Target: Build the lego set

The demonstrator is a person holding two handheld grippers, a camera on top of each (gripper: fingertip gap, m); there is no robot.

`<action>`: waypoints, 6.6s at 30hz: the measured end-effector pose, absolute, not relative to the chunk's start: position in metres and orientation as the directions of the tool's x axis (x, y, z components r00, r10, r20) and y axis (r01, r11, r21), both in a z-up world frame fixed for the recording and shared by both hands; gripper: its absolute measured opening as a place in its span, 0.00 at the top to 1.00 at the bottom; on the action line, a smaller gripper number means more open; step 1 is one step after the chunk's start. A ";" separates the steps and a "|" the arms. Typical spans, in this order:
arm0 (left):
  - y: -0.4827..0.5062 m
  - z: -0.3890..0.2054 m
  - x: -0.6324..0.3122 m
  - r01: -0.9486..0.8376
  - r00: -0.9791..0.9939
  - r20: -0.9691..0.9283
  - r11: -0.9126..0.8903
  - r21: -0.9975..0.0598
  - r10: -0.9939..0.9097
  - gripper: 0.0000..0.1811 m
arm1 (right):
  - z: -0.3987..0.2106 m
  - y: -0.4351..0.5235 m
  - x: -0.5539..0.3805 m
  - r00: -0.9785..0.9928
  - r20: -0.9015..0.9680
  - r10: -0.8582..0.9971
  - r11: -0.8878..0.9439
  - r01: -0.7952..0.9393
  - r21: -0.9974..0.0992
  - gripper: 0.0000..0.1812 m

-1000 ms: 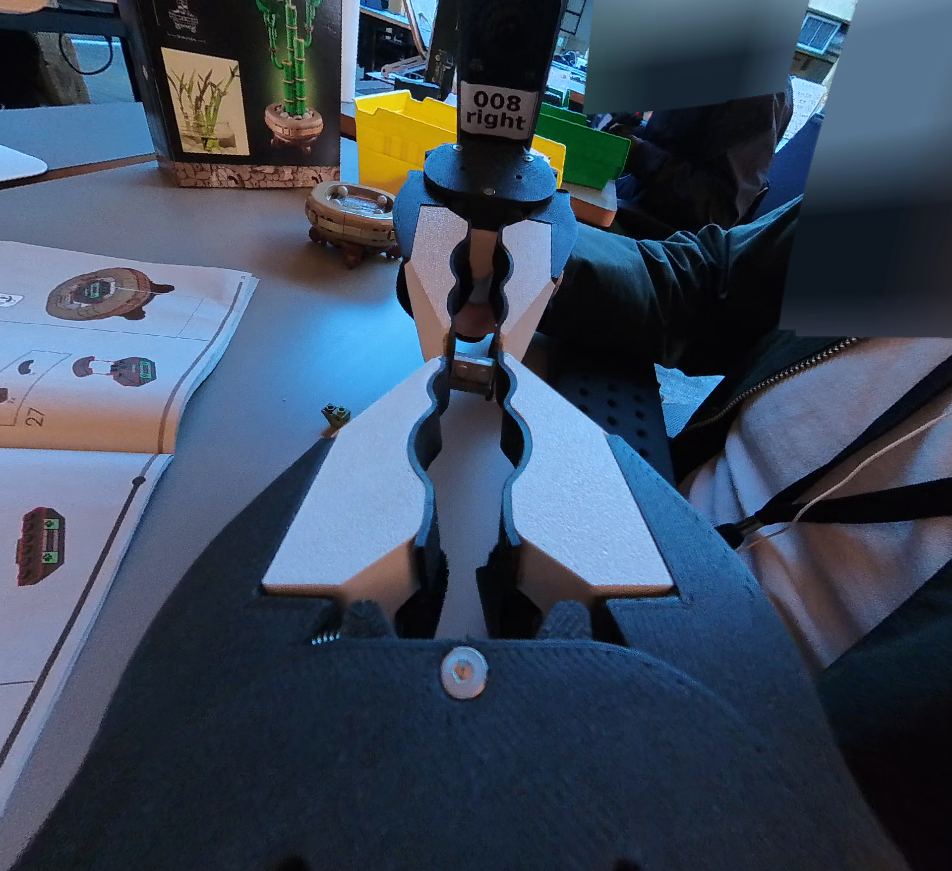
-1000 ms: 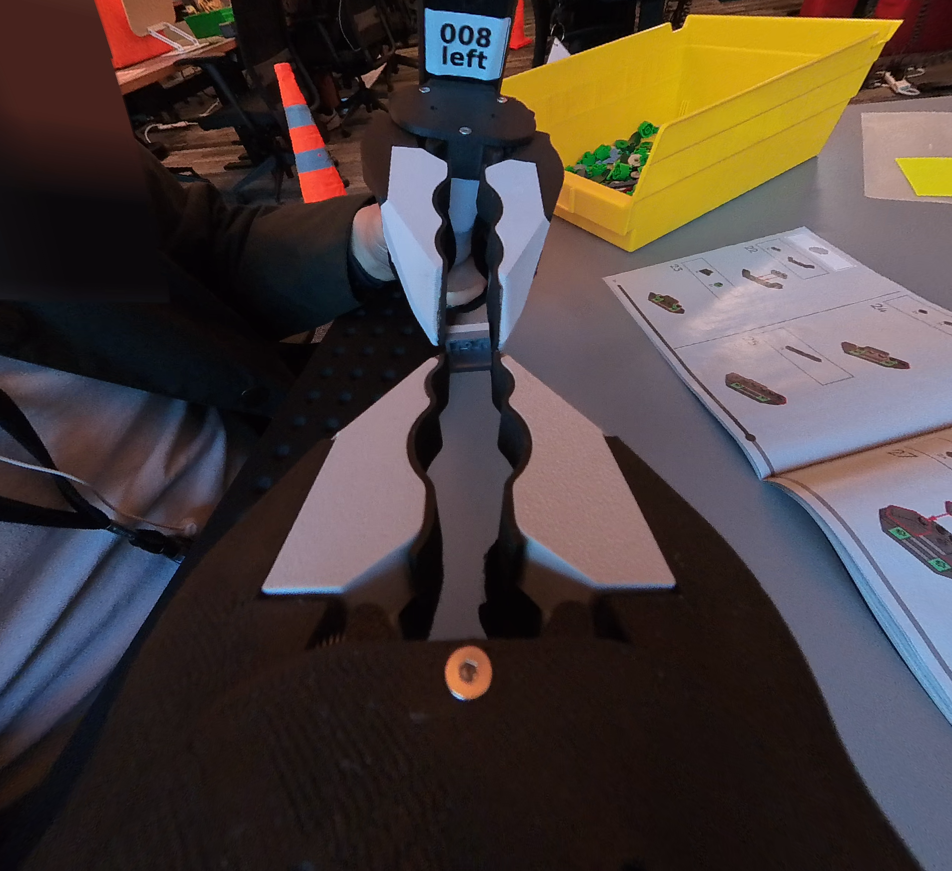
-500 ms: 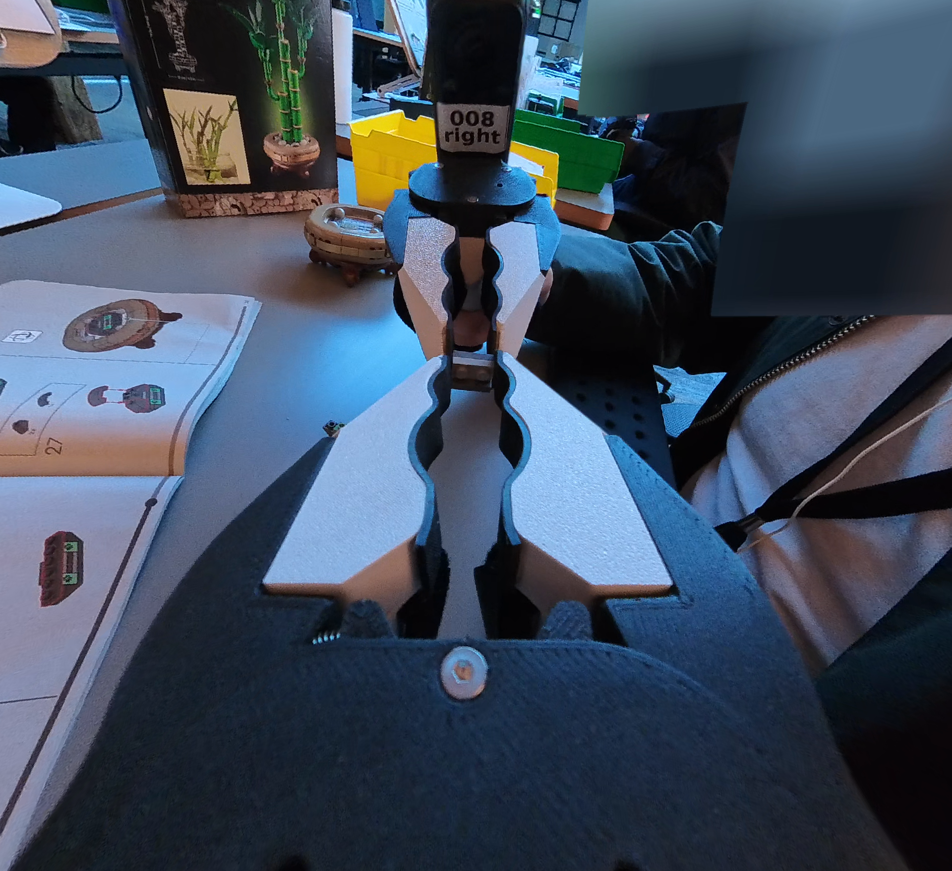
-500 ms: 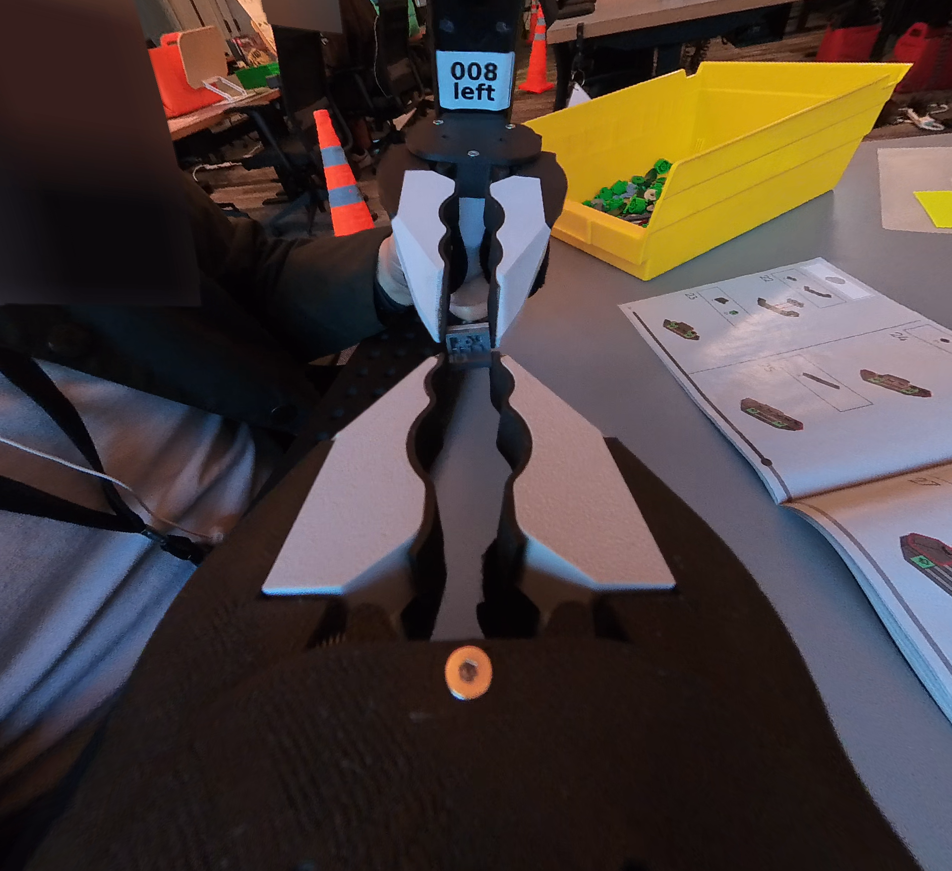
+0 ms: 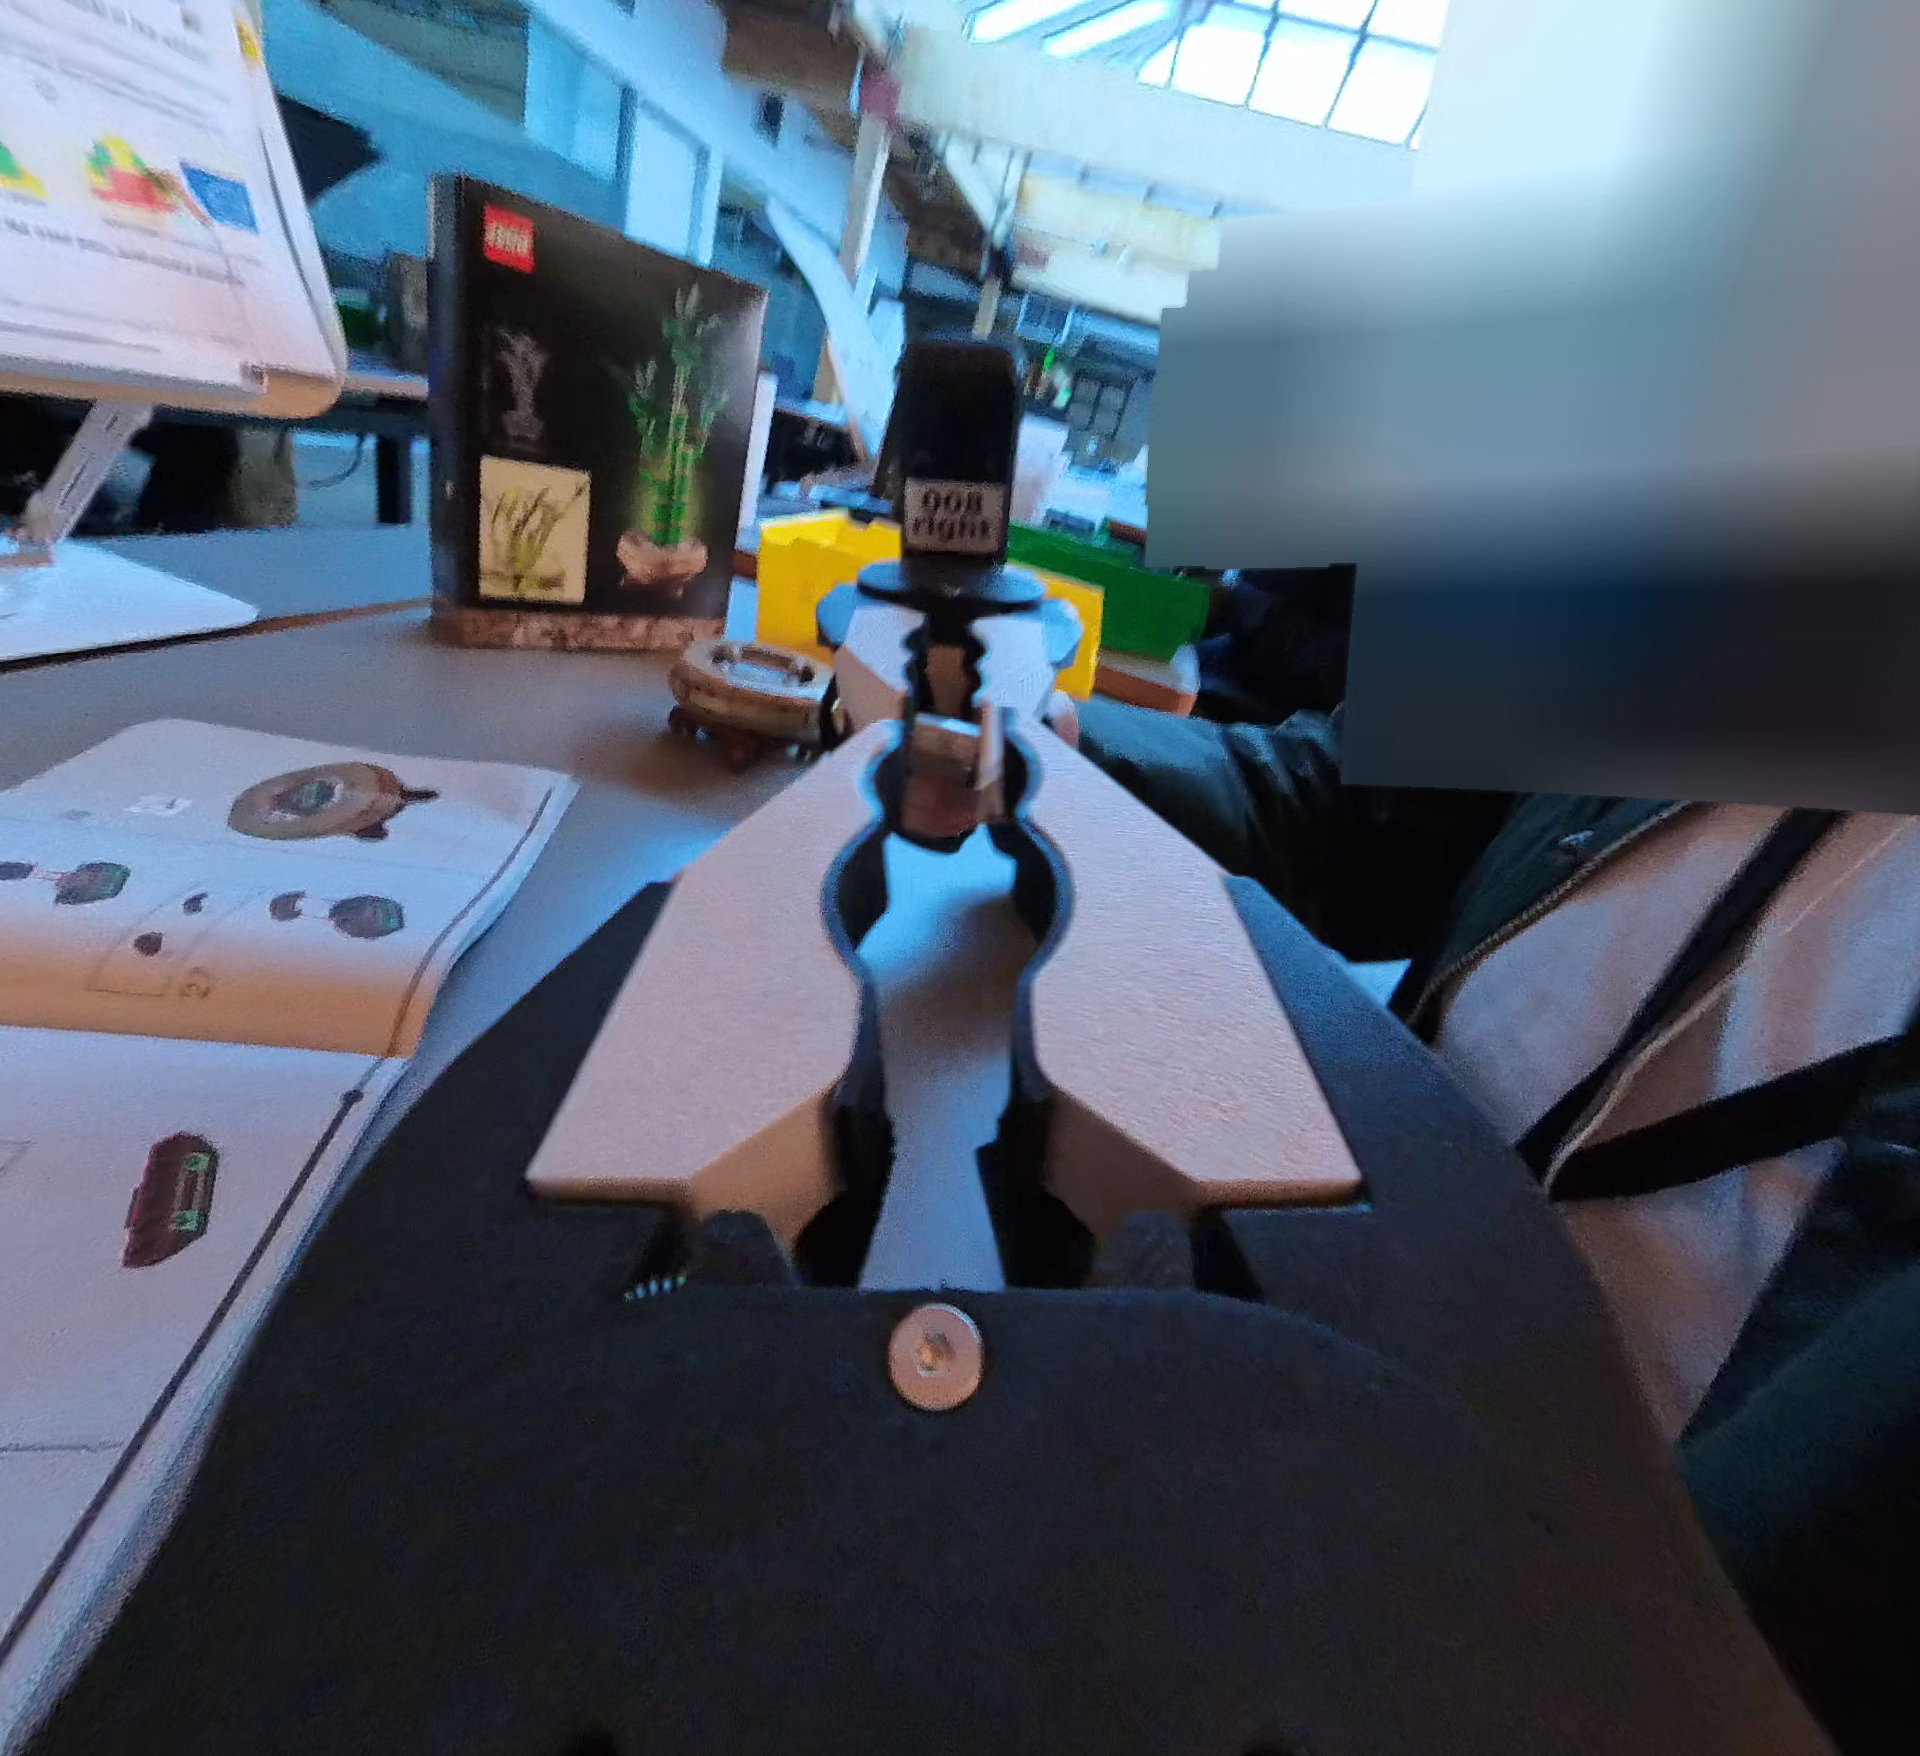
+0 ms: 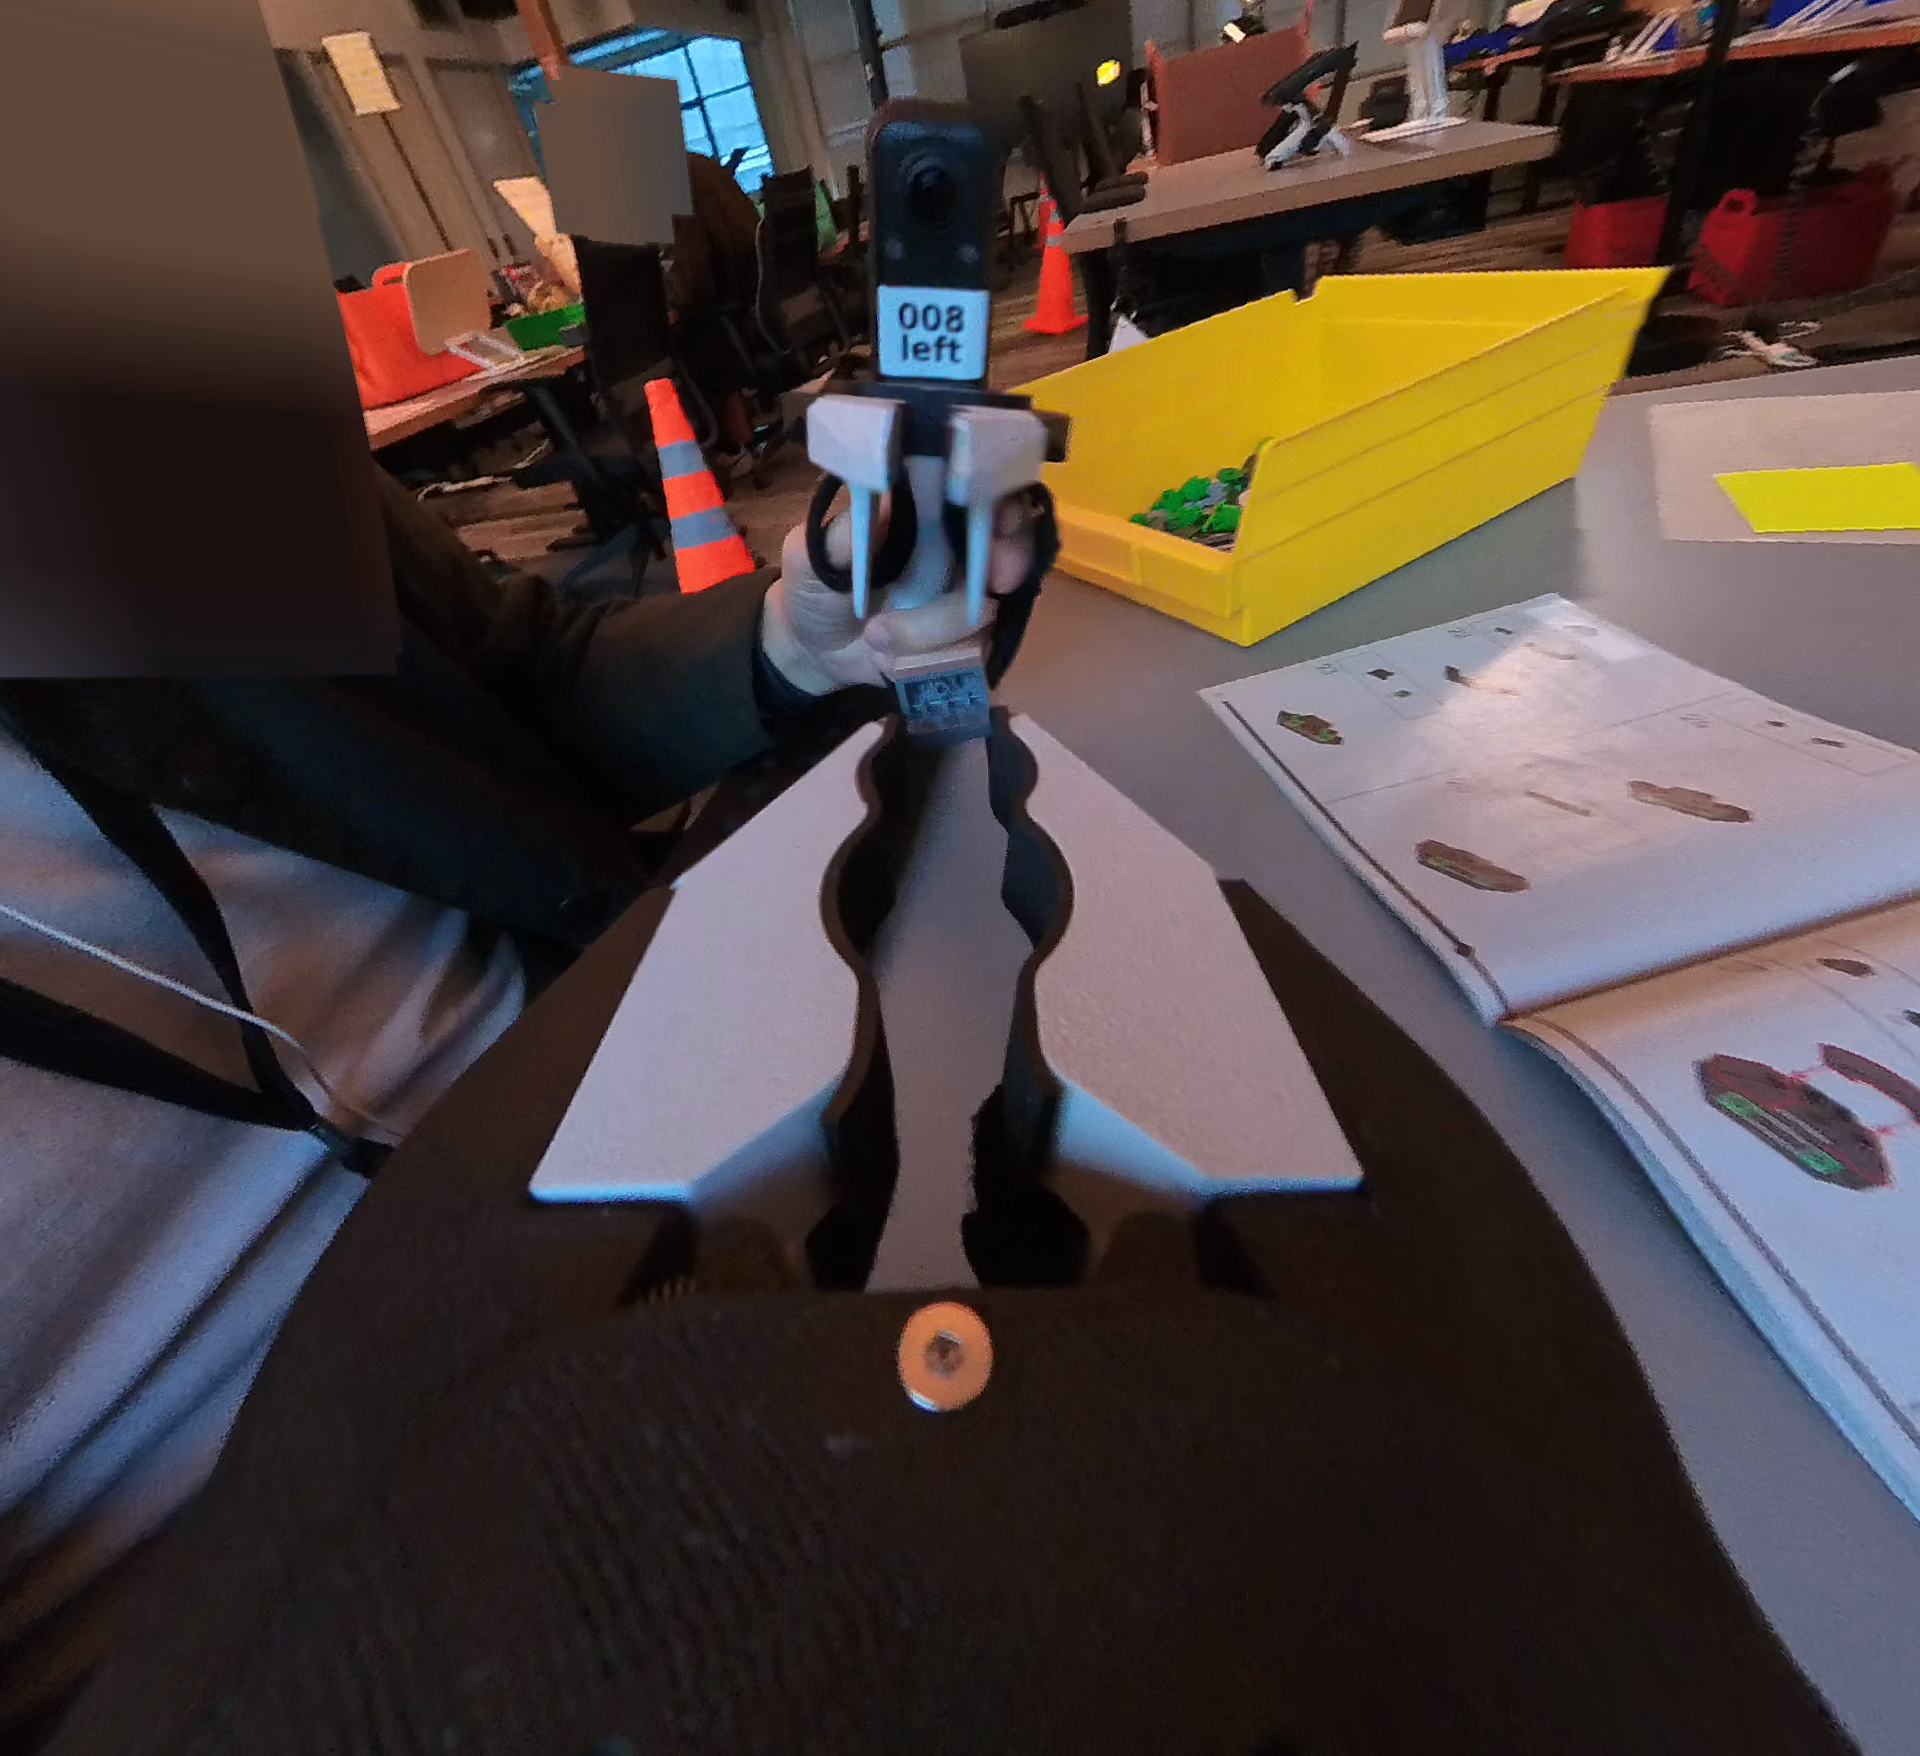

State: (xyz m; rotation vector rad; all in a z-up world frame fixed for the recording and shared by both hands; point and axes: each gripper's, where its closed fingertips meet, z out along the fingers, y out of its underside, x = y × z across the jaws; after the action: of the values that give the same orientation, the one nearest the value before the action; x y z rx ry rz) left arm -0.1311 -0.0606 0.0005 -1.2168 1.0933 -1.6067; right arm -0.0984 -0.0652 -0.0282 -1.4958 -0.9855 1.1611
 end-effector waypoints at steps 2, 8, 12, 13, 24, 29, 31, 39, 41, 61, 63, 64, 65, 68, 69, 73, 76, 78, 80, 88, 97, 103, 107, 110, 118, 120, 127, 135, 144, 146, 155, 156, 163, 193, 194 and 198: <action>-0.064 -0.011 -0.119 0.045 -0.140 0.219 -0.227 -0.973 -0.966 0.86 | -0.031 -0.069 -0.106 0.204 -0.185 0.961 -0.201 0.059 -0.978 0.93; -0.073 -0.021 -0.110 -0.008 -0.148 0.189 -0.190 -0.982 -0.971 0.85 | -0.032 -0.072 -0.111 0.202 -0.170 0.965 -0.187 0.070 -0.980 0.93; -0.076 -0.022 -0.108 -0.016 -0.156 0.175 -0.174 -0.985 -0.972 0.86 | -0.035 -0.073 -0.113 0.196 -0.167 0.966 -0.187 0.087 -0.979 0.92; -0.076 -0.024 -0.107 -0.025 -0.152 0.166 -0.165 -0.986 -0.974 0.86 | -0.036 -0.073 -0.114 0.192 -0.167 0.967 -0.187 0.089 -0.978 0.92; -0.079 -0.026 -0.106 -0.037 -0.138 0.122 -0.118 -0.992 -0.983 0.92 | -0.037 -0.074 -0.116 0.176 -0.194 0.965 -0.211 0.079 -0.974 0.92; -0.079 -0.026 -0.108 -0.039 -0.135 0.092 -0.087 -0.995 -0.987 0.92 | -0.037 -0.075 -0.117 0.166 -0.210 0.963 -0.224 0.068 -0.972 0.92; -0.080 -0.027 -0.108 -0.038 -0.137 0.083 -0.078 -0.996 -0.987 0.92 | -0.038 -0.076 -0.117 0.172 -0.193 0.966 -0.209 0.084 -0.974 0.92; -0.081 -0.026 -0.109 -0.039 -0.141 0.076 -0.071 -0.997 -0.987 0.92 | -0.038 -0.077 -0.118 0.169 -0.193 0.967 -0.210 0.084 -0.974 0.92; -0.083 -0.023 -0.110 -0.029 -0.154 0.078 -0.074 -0.997 -0.985 0.93 | -0.034 -0.078 -0.119 0.154 -0.206 0.966 -0.218 0.066 -0.974 0.92; -0.057 -0.055 -0.114 -0.196 -0.022 -0.009 0.013 -0.981 -1.000 0.92 | -0.026 -0.053 -0.078 0.225 -0.282 0.933 -0.281 -0.038 -0.959 0.93; -0.055 -0.051 -0.116 -0.169 -0.008 0.006 -0.004 -0.986 -1.000 0.92 | -0.028 -0.051 -0.075 0.225 -0.293 0.929 -0.289 -0.054 -0.956 0.93; -0.050 -0.052 -0.119 -0.177 0.011 0.008 -0.009 -0.984 -1.000 0.92 | -0.031 -0.050 -0.073 0.230 -0.300 0.926 -0.299 -0.042 -0.953 0.93; -0.044 -0.059 -0.122 -0.221 0.033 0.006 -0.014 -0.975 -0.999 0.92 | -0.038 -0.046 -0.072 0.262 -0.298 0.918 -0.307 -0.004 -0.952 0.92; -0.032 -0.098 -0.130 -0.425 0.060 0.055 -0.076 -0.902 -0.997 0.92 | -0.060 -0.037 -0.068 0.348 -0.271 0.897 -0.321 0.093 -0.943 0.92; -0.033 -0.107 -0.131 -0.474 0.050 0.075 -0.090 -0.876 -0.996 0.92 | -0.064 -0.036 -0.068 0.354 -0.278 0.893 -0.333 0.103 -0.937 0.92; -0.023 -0.125 -0.135 -0.595 0.074 -0.034 -0.016 -0.804 -0.997 0.92 | -0.074 -0.033 -0.067 0.370 -0.300 0.879 -0.368 0.128 -0.921 0.92; -0.006 -0.118 -0.150 -0.660 0.135 -0.192 0.056 -0.749 -0.972 0.92 | -0.075 -0.032 -0.065 0.384 -0.303 0.872 -0.376 0.128 -0.918 0.92; 0.019 -0.099 -0.183 -0.737 0.231 -0.349 0.071 -0.672 -0.908 0.92 | -0.073 -0.031 -0.064 0.387 -0.307 0.870 -0.375 0.114 -0.920 0.92; 0.051 -0.069 -0.234 -0.784 0.352 -0.443 -0.001 -0.621 -0.825 0.92 | -0.071 -0.030 -0.064 0.388 -0.313 0.867 -0.376 0.100 -0.921 0.92; 0.147 -0.099 -0.388 -0.846 0.514 -0.362 -0.390 -0.365 -0.777 0.92 | -0.074 -0.033 -0.070 0.367 -0.321 0.873 -0.386 0.118 -0.915 0.92; 0.165 -0.110 -0.389 -0.819 0.538 -0.276 -0.415 -0.396 -0.796 0.98 | -0.073 -0.033 -0.068 0.364 -0.335 0.869 -0.395 0.104 -0.913 0.92; 0.161 -0.055 -0.405 -0.676 0.677 -0.262 -0.441 -0.590 -0.687 0.92 | -0.072 -0.034 -0.069 0.364 -0.328 0.872 -0.388 0.104 -0.916 0.92; 0.115 -0.041 -0.374 -0.583 0.669 -0.107 -0.430 -0.689 -0.736 0.87 | -0.074 -0.033 -0.070 0.368 -0.331 0.869 -0.393 0.105 -0.914 0.92; 0.098 -0.053 -0.381 -0.645 0.676 -0.259 -0.384 -0.661 -0.690 0.87 | -0.076 -0.032 -0.069 0.371 -0.335 0.866 -0.397 0.105 -0.912 0.92; 0.057 -0.071 -0.333 -0.522 0.625 -0.049 -0.371 -0.768 -0.779 0.86 | -0.079 -0.030 -0.069 0.380 -0.333 0.863 -0.397 0.101 -0.912 0.92; 0.056 -0.082 -0.333 -0.560 0.618 -0.093 -0.354 -0.749 -0.781 0.86 | -0.078 -0.030 -0.068 0.380 -0.332 0.863 -0.394 0.094 -0.914 0.92; -0.009 -0.067 -0.234 -0.347 0.292 0.246 -0.342 -0.873 -0.924 0.87 | -0.075 -0.025 -0.063 0.392 -0.337 0.856 -0.390 0.061 -0.919 0.92; -0.038 -0.122 -0.131 -0.532 0.238 0.129 -0.240 -0.812 -0.963 0.84 | -0.072 -0.026 -0.062 0.396 -0.322 0.860 -0.375 0.063 -0.925 0.92; -0.040 -0.163 -0.116 -0.749 0.170 -0.049 -0.097 -0.656 -0.984 0.88 | -0.063 -0.034 -0.066 0.364 -0.319 0.875 -0.366 0.066 -0.928 0.92; -0.043 -0.162 -0.114 -0.749 0.151 -0.035 -0.091 -0.656 -0.988 0.96 | -0.064 -0.035 -0.067 0.360 -0.314 0.878 -0.364 0.078 -0.928 0.92; 0.033 -0.060 -0.222 -0.590 0.510 -0.180 -0.190 -0.784 -0.841 0.97 | -0.064 -0.038 -0.070 0.354 -0.314 0.881 -0.364 0.084 -0.927 0.92; 0.052 -0.047 -0.255 -0.576 0.586 -0.201 -0.229 -0.785 -0.785 0.97 | -0.064 -0.038 -0.070 0.351 -0.314 0.882 -0.365 0.086 -0.927 0.92; 0.144 -0.079 -0.378 -0.586 0.778 -0.215 -0.558 -0.588 -0.590 0.97 | -0.068 -0.042 -0.077 0.343 -0.300 0.890 -0.358 0.122 -0.926 0.92; -0.028 -0.162 -0.106 -0.791 0.165 -0.010 -0.126 -0.599 -0.986 0.96 | -0.047 -0.033 -0.057 0.389 -0.283 0.877 -0.319 0.031 -0.947 0.92; -0.024 -0.159 -0.110 -0.794 0.178 -0.032 -0.124 -0.595 -0.984 0.96 | -0.047 -0.033 -0.057 0.388 -0.284 0.877 -0.319 0.030 -0.947 0.92; 0.004 -0.096 -0.145 -0.668 0.335 -0.087 -0.171 -0.725 -0.938 0.96 | -0.047 -0.032 -0.056 0.392 -0.285 0.875 -0.320 0.027 -0.947 0.92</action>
State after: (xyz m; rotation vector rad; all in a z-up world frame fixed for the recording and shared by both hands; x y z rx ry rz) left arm -0.1447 0.0045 -0.0956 -1.9193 1.4084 -0.5065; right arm -0.0564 -0.0320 -0.0472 -1.6640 -0.8068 1.0767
